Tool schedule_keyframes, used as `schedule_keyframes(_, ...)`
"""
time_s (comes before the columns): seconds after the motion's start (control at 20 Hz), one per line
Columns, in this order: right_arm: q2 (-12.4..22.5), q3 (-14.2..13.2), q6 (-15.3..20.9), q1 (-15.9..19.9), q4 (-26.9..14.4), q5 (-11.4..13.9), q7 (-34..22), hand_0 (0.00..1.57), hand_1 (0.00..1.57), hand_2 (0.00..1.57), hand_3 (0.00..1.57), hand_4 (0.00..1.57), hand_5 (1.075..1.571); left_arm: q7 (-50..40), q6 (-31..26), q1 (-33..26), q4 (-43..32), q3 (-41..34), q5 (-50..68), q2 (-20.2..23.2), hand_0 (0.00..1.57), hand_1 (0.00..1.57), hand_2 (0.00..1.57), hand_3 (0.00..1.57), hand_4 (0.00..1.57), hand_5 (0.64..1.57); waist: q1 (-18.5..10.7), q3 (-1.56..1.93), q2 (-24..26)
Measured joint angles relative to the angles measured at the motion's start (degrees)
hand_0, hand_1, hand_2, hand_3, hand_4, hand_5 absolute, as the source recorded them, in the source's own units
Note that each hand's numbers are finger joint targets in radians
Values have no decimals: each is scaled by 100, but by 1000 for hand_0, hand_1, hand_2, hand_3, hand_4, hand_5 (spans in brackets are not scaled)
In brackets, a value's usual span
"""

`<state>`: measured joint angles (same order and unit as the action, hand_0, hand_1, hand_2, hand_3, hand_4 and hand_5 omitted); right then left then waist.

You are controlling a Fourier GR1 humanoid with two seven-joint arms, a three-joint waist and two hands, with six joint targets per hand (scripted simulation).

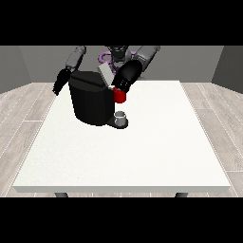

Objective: Insert the coffee pod into the coffee machine and close the lid

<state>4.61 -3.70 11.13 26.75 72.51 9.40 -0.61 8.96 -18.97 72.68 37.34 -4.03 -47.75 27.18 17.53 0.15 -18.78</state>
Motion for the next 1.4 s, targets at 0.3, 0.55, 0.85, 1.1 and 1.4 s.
schedule_keyframes(0.3, -1, 4, 25, 55, 15, 18, 73, 0, 0, 0, 0, 0, 1571, 100, 131, 32, -40, -99, 5, 19, 1150, 1150, 1145, 953, 0, 1571, 20, -1, -145)
schedule_keyframes(0.55, 22, 40, 3, 107, 57, 49, 13, 0, 0, 0, 0, 71, 1571, 172, 278, 130, -95, -234, 39, 68, 1241, 1241, 1202, 970, 0, 1571, 116, -14, -209)
schedule_keyframes(0.85, 32, 42, 65, 141, 10, 118, 32, 0, 0, 0, 0, 185, 1571, 372, 444, 162, -38, -200, -39, 71, 1222, 1222, 1174, 886, 0, 1571, 81, -1, -282)
schedule_keyframes(1.1, 77, 40, 15, 211, 79, 105, -33, 0, 0, 0, 0, 173, 1571, 604, 605, 147, -43, -118, -205, 205, 925, 925, 982, 695, 0, 1571, 116, -2, -359)
schedule_keyframes(1.4, 56, 117, 127, 271, 152, 248, -153, 0, 0, 0, 0, 117, 1571, 751, 859, 162, -66, -68, -383, 303, 0, 0, 635, 508, 0, 1571, 128, 6, -435)
